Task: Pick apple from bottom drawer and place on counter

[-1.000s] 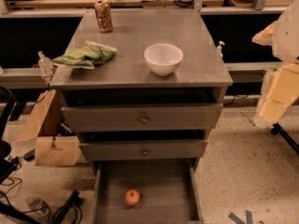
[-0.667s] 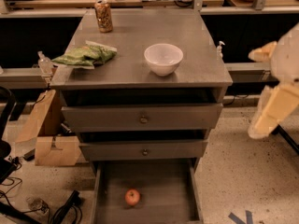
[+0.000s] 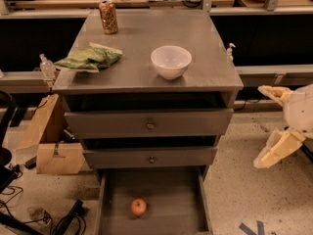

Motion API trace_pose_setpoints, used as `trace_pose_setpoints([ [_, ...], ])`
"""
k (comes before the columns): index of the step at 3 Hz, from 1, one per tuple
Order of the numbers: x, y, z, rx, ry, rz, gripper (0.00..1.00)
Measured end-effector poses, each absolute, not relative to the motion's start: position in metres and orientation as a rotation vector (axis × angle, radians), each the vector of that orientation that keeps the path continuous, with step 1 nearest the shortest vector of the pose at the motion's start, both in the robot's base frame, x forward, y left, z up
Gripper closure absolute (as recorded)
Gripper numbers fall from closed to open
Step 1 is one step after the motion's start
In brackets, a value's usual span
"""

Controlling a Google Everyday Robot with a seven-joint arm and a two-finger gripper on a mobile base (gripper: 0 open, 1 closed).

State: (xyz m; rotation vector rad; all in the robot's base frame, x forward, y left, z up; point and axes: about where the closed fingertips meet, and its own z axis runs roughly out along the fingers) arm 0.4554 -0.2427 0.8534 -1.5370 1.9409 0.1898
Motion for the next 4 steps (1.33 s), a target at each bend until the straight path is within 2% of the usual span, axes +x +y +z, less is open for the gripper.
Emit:
trace_pose_setpoints([
  [1, 0.452, -0.245, 0.816, -1.550, 1.826, 0.206, 0.00],
  [3, 0.451, -0.246, 0.815, -1.624, 1.754, 0.164, 0.00],
  [4, 0.454, -0.236, 0.790, -1.607, 1.747, 0.207, 0.00],
])
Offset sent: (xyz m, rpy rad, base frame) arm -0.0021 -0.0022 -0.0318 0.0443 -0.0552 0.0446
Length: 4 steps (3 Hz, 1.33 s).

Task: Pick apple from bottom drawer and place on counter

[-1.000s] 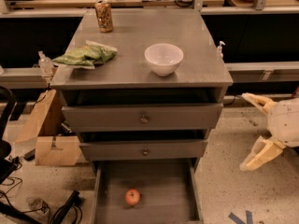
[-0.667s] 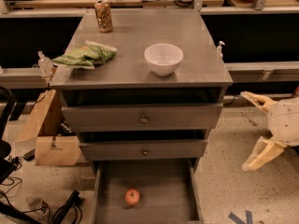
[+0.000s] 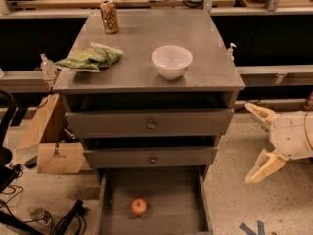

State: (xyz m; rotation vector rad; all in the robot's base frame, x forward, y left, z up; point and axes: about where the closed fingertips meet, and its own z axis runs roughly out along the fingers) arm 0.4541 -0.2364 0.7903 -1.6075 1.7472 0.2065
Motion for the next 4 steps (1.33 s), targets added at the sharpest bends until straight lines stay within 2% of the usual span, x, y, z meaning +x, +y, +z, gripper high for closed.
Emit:
trace_pose_setpoints([
  [2, 0.482, -0.195, 0.662, -1.507, 1.610, 0.370, 0.00],
  [4, 0.508, -0.174, 0.544, -1.540, 1.540, 0.440, 0.00],
])
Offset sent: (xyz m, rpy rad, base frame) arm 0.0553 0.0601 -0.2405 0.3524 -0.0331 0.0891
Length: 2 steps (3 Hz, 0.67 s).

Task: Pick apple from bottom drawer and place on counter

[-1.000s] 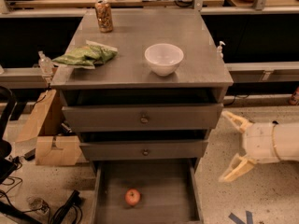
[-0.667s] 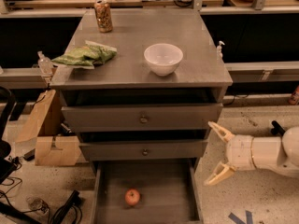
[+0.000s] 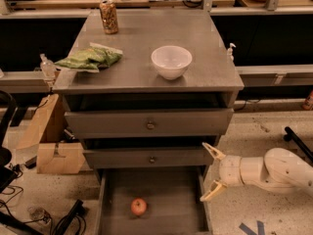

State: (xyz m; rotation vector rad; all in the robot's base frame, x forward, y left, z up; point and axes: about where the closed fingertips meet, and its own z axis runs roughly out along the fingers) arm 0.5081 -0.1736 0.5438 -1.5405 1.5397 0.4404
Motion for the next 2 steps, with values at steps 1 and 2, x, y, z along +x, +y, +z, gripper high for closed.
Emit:
trace_pose_setpoints([
  [1, 0.5030, -0.1805, 0.4925, -1.580, 1.600, 0.451, 0.00],
  [2, 0.5030, -0.1805, 0.4925, -1.580, 1.600, 0.451, 0.00],
])
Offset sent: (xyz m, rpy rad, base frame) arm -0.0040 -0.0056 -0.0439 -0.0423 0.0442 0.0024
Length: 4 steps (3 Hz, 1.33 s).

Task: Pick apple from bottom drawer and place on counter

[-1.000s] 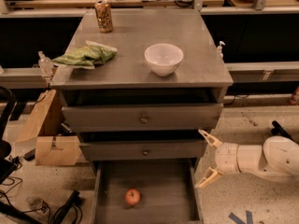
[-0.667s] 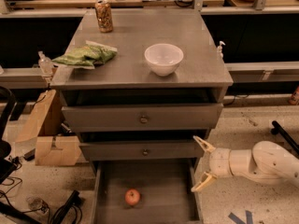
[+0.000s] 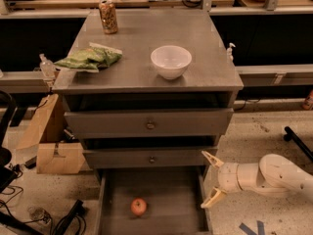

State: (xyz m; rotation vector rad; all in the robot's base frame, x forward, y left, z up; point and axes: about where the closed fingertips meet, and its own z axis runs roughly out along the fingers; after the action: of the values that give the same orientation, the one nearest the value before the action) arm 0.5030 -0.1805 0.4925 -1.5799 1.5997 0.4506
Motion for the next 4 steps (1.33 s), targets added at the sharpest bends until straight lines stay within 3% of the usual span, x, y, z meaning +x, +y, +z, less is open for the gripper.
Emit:
trace_pose_setpoints([
  [2, 0.518, -0.148, 0.437, -1.564, 1.600, 0.518, 0.00],
  [4, 0.514, -0.093, 0.282, -1.515, 1.664, 0.671, 0.00],
])
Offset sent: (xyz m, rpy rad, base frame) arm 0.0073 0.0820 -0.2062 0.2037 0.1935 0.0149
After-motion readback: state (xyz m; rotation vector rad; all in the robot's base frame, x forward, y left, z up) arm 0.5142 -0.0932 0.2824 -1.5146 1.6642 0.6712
